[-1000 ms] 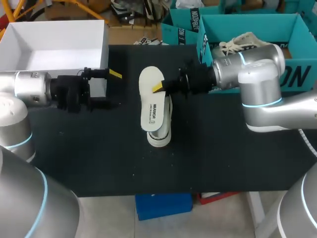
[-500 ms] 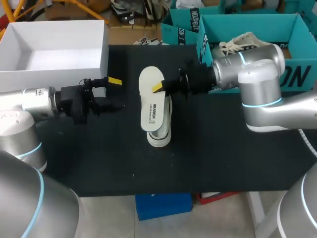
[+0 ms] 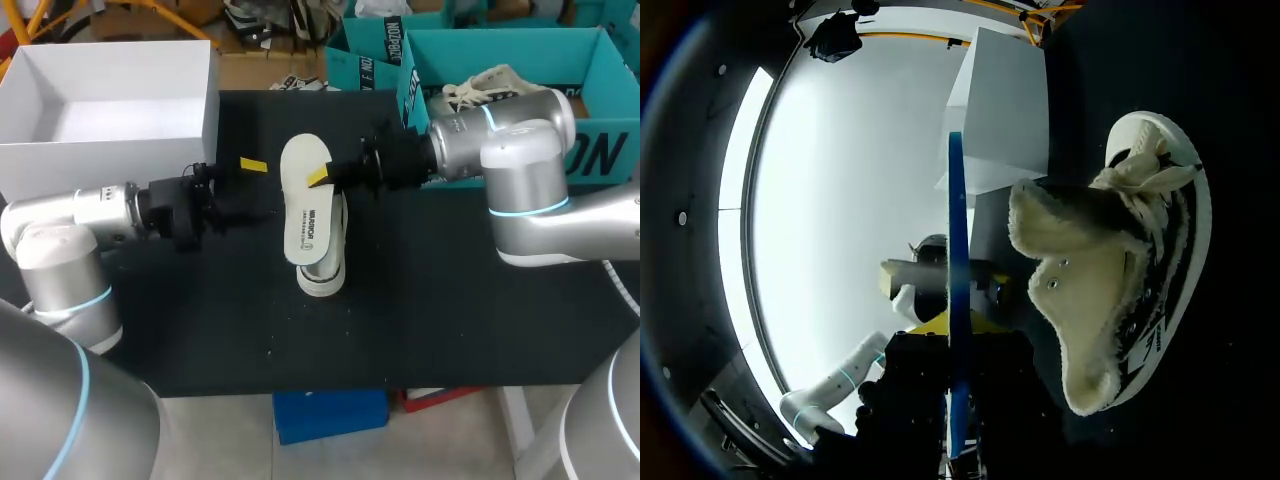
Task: Take the shoe out of the shoebox, open the shoe tongue, remove and reinsert the insole, then place the shoe into the shoebox
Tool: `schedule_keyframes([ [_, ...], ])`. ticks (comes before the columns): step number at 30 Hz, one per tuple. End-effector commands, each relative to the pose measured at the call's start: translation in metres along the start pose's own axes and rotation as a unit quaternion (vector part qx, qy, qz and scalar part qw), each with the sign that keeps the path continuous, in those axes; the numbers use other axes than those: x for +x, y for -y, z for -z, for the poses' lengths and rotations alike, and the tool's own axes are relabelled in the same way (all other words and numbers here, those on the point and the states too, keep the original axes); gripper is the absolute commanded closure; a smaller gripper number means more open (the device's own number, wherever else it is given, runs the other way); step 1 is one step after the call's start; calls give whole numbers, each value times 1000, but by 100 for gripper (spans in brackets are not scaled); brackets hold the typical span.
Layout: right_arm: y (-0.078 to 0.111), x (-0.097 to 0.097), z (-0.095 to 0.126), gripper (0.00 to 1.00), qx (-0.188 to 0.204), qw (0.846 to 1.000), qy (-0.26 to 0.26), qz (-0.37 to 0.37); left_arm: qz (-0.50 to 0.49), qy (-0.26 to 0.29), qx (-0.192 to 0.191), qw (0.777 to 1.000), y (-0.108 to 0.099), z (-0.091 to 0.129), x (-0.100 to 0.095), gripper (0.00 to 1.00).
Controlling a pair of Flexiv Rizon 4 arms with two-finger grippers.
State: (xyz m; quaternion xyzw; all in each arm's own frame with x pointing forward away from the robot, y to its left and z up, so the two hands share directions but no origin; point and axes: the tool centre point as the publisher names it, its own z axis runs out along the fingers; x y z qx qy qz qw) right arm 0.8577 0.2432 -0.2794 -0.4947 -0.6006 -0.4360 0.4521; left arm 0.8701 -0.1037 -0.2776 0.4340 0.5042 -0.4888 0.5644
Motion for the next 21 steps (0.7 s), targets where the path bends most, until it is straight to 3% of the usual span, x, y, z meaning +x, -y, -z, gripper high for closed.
schedule_keyframes([
  [1,0,0,-1,100,-1,1000,1,0,1,-3,-1,1000,1,-12,3,7],
  [5,0,0,-1,100,-1,1000,1,0,7,-2,1,1000,4,-18,2,14],
  [7,0,0,-1,100,-1,1000,1,0,7,-1,2,1000,5,-21,2,25],
  [9,0,0,-1,100,-1,1000,1,0,7,-1,4,1000,6,-22,2,27],
  [12,0,0,-1,100,-1,1000,1,0,7,0,7,1000,8,-26,1,39],
  [15,0,0,-1,100,-1,1000,1,0,6,0,8,1000,8,-29,1,43],
  [16,0,0,-1,100,-1,1000,1,0,7,0,11,1000,8,-31,0,50],
  [21,0,0,-1,100,-1,1000,1,0,8,2,16,1000,12,-34,1,51],
])
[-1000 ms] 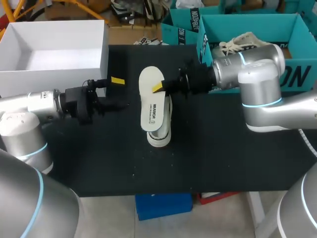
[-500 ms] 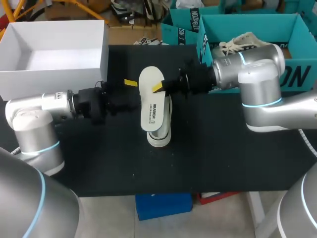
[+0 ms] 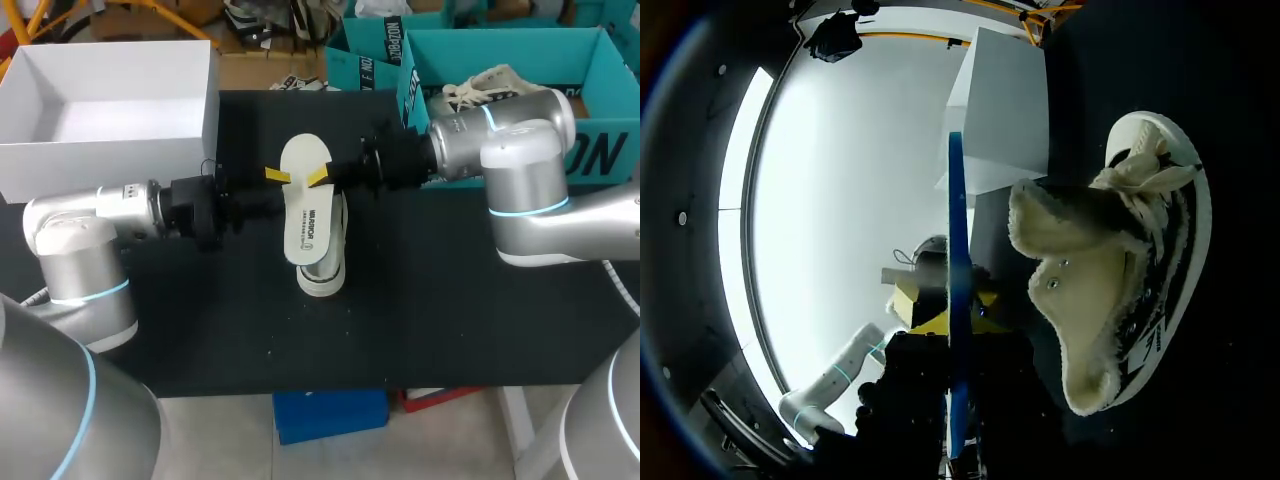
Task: Take the shoe out of the shoebox, open the shoe tongue, remove and reinsert the insole, then place the shoe into the shoebox
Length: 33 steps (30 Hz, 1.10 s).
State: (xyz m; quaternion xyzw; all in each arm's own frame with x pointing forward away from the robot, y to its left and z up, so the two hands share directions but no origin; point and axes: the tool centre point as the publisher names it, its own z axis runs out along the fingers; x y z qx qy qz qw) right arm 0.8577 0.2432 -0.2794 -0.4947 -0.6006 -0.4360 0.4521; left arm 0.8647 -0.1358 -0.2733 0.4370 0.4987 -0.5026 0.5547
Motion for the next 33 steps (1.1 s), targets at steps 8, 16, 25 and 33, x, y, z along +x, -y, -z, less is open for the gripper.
schedule_keyframes([
  [8,0,0,-1,100,-1,1000,1,0,3,-3,6,1000,5,-4,5,52],
  [16,0,0,-1,100,-1,1000,1,0,7,-2,11,1000,6,-10,5,67],
  [25,0,0,-1,100,-1,1000,1,0,8,-5,14,1000,6,-17,8,92],
  [33,0,0,-1,100,-1,1000,1,0,10,-10,13,1000,6,-19,11,100],
])
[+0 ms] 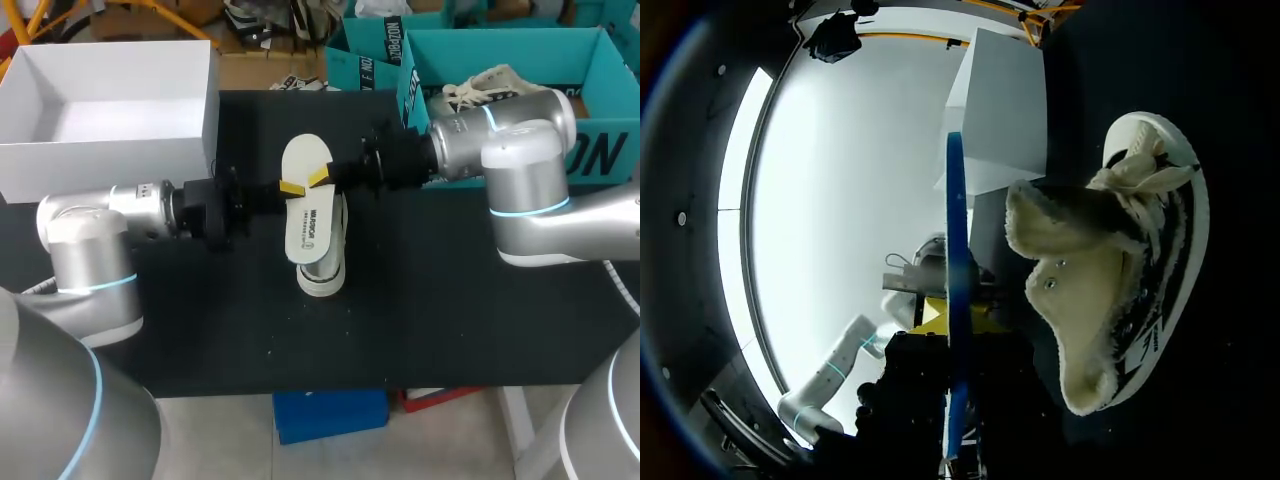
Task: Take the shoe out of the shoebox, open the shoe tongue, remove and reinsert the insole, then place the shoe into the shoebox
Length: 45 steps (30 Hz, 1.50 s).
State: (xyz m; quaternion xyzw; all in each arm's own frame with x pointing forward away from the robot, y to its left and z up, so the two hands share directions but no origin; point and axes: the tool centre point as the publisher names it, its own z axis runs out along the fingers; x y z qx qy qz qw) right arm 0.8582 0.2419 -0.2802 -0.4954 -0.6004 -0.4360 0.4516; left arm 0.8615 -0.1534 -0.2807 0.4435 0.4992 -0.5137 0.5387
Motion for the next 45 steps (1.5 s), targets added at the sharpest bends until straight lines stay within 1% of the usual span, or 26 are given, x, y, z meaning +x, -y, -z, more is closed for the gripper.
schedule_keyframes([
  [1,0,1,-3,97,0,1000,1,0,-1,-4,-4,1000,1,-3,1,100],
  [2,0,1,-3,33,0,1000,1,0,-1,-4,-4,1000,1,-3,1,100],
  [3,0,1,-2,0,-5,1000,0,0,0,-8,-4,1000,2,-3,0,100],
  [8,2,3,2,0,-16,1000,6,3,13,-46,-4,999,5,5,-2,100],
  [10,3,3,3,0,-22,1000,11,5,23,-68,-12,997,7,10,-4,100],
  [18,13,5,16,0,-40,998,50,1,42,-136,-10,990,24,37,-13,100],
  [20,14,5,18,0,-42,998,53,0,44,-143,-8,989,27,39,-14,100],
  [23,26,8,34,0,-63,995,82,-5,47,-184,2,982,43,52,-14,100],
  [26,35,10,46,0,-77,992,102,-12,50,-210,5,976,53,59,-13,100],
  [27,40,10,52,0,-82,990,117,-16,50,-217,3,975,57,64,-11,100],
  [30,51,13,67,0,-102,986,131,-19,72,-224,-4,972,61,74,-6,100],
  [33,61,17,79,0,-115,982,147,-21,81,-237,-2,968,68,81,-1,100],
  [39,76,23,96,0,-127,977,170,-23,82,-266,14,960,88,92,3,100],
  [45,91,29,106,0,-135,973,186,-26,88,-279,32,956,104,95,4,100],
])
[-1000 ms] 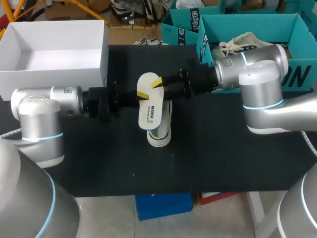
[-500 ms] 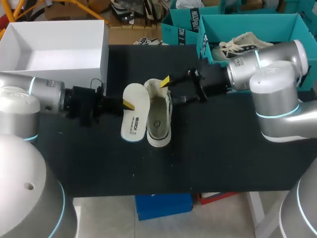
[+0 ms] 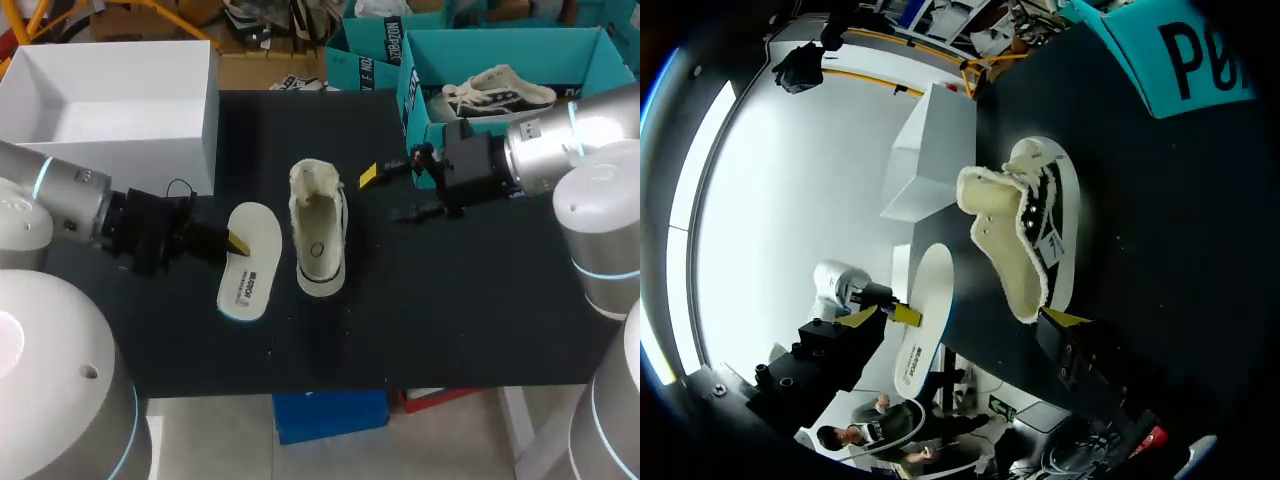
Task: Take the shoe out of the shoebox, open the shoe tongue, remove and reinsert the insole, then place the shoe into the shoebox
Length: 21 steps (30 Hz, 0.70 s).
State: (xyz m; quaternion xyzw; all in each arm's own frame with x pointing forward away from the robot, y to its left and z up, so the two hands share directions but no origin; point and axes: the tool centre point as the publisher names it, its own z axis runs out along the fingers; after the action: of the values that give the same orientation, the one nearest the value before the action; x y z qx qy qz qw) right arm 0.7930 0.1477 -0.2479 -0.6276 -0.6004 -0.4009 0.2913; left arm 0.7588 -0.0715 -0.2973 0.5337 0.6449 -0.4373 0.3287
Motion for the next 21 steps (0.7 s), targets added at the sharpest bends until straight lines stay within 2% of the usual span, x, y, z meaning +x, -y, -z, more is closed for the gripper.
schedule_keyframes([
  [1,17,3,25,0,-20,1000,17,-2,0,-20,6,1000,14,5,-1,100],
  [12,44,9,51,0,-43,998,44,-10,-11,-39,43,998,42,-6,5,100],
  [16,44,9,51,0,-43,998,44,-10,-19,-60,69,996,50,-13,6,100],
  [21,44,9,51,0,-43,998,44,-10,-8,-70,97,993,49,-22,4,100],
])
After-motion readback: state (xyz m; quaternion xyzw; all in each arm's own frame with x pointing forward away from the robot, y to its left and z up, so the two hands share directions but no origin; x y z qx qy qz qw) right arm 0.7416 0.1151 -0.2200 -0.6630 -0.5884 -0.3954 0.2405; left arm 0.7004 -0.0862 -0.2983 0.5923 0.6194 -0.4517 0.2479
